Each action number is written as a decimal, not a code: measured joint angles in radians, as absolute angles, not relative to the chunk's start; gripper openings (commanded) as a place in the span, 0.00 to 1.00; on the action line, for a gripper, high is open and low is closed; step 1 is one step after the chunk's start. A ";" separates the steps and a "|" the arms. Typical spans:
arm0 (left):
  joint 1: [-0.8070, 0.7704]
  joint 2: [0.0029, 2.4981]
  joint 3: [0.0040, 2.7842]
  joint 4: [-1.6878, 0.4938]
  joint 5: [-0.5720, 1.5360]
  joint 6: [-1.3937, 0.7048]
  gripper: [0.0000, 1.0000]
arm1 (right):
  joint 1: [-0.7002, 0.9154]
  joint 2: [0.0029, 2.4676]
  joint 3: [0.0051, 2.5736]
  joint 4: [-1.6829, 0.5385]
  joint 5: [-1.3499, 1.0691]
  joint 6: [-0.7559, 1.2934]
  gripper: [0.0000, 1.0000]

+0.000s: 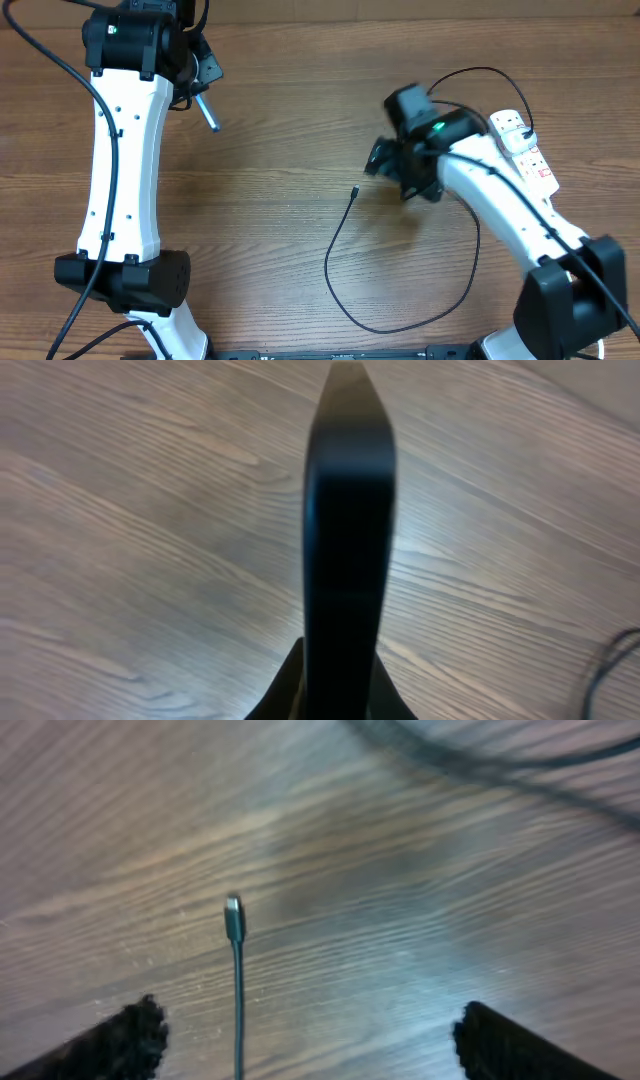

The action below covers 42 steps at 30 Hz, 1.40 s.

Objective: Plug charger to phone and switch on socket
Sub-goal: 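Lower the right gripper over the USB-C cable connector on the table, then close the right gripper on the USB-C connector and hold it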

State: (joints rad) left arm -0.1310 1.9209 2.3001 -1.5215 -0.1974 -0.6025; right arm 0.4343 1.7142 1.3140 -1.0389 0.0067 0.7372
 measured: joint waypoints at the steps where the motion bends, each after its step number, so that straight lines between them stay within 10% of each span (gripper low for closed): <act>1: -0.131 1.921 2.300 -1.528 -0.205 -0.602 0.04 | 0.445 1.716 1.288 -1.011 0.003 0.741 0.82; 42: -0.131 1.921 2.300 -1.538 -0.184 -0.599 0.04 | 0.537 1.978 1.422 -0.995 -0.064 0.875 0.70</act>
State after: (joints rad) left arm -0.1310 1.9209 2.3001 -1.5379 -0.1837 -0.5987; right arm 0.5373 1.9778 1.4216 -0.9955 -0.0639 0.8749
